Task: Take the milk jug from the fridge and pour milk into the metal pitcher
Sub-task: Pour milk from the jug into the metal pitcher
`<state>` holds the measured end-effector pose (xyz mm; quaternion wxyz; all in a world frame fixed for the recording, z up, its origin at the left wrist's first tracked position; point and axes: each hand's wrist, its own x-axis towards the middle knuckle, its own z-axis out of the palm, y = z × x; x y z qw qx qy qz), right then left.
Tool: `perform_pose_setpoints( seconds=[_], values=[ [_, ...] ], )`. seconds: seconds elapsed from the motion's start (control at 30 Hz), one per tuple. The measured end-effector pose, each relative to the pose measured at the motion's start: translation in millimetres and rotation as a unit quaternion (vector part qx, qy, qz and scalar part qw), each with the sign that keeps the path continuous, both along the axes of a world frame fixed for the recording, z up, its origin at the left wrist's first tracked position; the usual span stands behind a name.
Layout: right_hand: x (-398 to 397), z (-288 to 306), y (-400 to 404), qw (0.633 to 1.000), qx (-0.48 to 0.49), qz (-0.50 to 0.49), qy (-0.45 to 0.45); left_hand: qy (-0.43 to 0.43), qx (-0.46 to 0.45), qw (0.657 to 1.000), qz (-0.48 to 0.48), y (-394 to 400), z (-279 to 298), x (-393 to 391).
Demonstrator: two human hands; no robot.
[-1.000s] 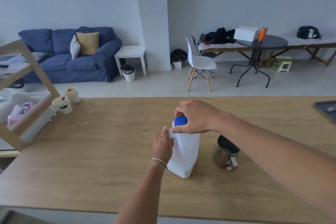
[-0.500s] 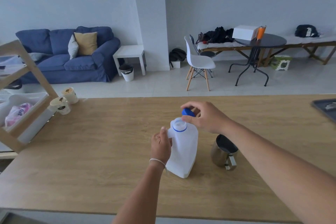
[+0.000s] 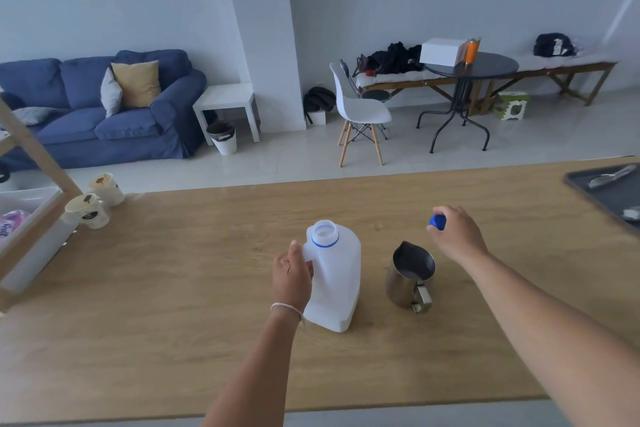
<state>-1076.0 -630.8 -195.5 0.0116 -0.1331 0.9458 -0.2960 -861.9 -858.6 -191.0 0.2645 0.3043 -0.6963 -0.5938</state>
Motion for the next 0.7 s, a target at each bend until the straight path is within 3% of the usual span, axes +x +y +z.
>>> perform_pose_setpoints(
  seconds=[0.1, 0.27, 0.57, 0.7],
  values=[
    [2.9, -29.5, 33.6, 0.997, 0.004, -0.072, -0.029, 0.007, 0.009, 1.0, 0.01, 4.0, -3.0, -2.9],
    [39.1, -79.9, 77.2, 0.992, 0.064, -0.082, -0.065, 0.016, 0.009, 1.0, 0.025, 7.1, -3.2, -6.5],
    [45.8, -89.9, 87.0, 0.992, 0.022, -0.094, -0.08, 0.016, 0.02, 0.999, 0.035, 6.0, -6.2, -12.4],
    [52.3, -83.3, 79.6, 0.977, 0.044, -0.151, 0.145, 0.018, 0.022, 0.999, 0.03, 9.6, -1.1, -10.0]
  ],
)
